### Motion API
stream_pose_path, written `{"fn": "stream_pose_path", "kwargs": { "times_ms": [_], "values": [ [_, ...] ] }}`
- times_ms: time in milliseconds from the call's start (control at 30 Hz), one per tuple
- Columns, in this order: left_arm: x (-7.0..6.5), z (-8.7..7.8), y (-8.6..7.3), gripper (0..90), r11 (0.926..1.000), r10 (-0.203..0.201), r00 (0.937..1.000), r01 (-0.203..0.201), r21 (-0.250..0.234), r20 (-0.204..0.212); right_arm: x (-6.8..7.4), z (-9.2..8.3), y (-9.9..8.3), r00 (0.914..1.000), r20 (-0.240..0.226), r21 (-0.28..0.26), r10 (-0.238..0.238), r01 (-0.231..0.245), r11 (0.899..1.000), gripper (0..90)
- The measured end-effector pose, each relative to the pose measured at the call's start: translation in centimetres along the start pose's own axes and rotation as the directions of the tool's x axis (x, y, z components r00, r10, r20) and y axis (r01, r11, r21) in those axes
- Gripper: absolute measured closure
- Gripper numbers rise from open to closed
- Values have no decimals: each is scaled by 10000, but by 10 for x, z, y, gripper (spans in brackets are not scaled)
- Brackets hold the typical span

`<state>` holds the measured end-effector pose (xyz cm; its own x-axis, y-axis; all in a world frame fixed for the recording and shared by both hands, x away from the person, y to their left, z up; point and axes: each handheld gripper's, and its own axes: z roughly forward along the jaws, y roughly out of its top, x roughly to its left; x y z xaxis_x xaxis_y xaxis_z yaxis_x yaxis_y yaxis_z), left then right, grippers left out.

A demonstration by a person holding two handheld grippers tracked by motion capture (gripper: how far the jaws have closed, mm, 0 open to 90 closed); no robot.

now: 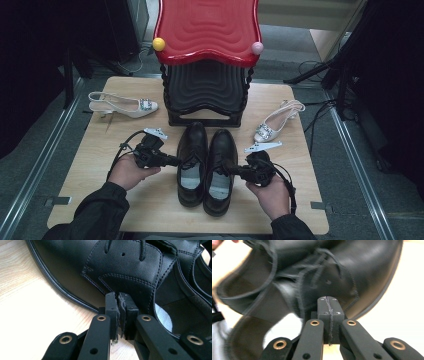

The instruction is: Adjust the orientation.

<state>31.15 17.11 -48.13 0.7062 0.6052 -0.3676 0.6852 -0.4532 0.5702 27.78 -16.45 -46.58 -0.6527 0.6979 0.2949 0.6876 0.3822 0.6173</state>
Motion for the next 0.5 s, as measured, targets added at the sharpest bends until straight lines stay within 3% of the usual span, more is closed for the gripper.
{"fn": "stream_pose_path", "kwargs": {
  "times_ms": [300, 367, 500],
  "values": [
    [-1, 0, -1, 859, 10000, 26, 10000, -26, 51, -27, 24, -12, 6, 9955, -763, -166, -565, 554, 9983, 900],
    [-1, 0, 0, 859, 10000, 33, 10000, -33, 51, -25, 27, -7, 6, 9925, -1071, 147, -581, 600, 9981, 900],
    [-1, 0, -1, 858, 10000, 53, 10000, -53, 51, -50, 28, 7, 6, 9908, -1093, 679, -795, 872, 9939, 900]
  ]
}}
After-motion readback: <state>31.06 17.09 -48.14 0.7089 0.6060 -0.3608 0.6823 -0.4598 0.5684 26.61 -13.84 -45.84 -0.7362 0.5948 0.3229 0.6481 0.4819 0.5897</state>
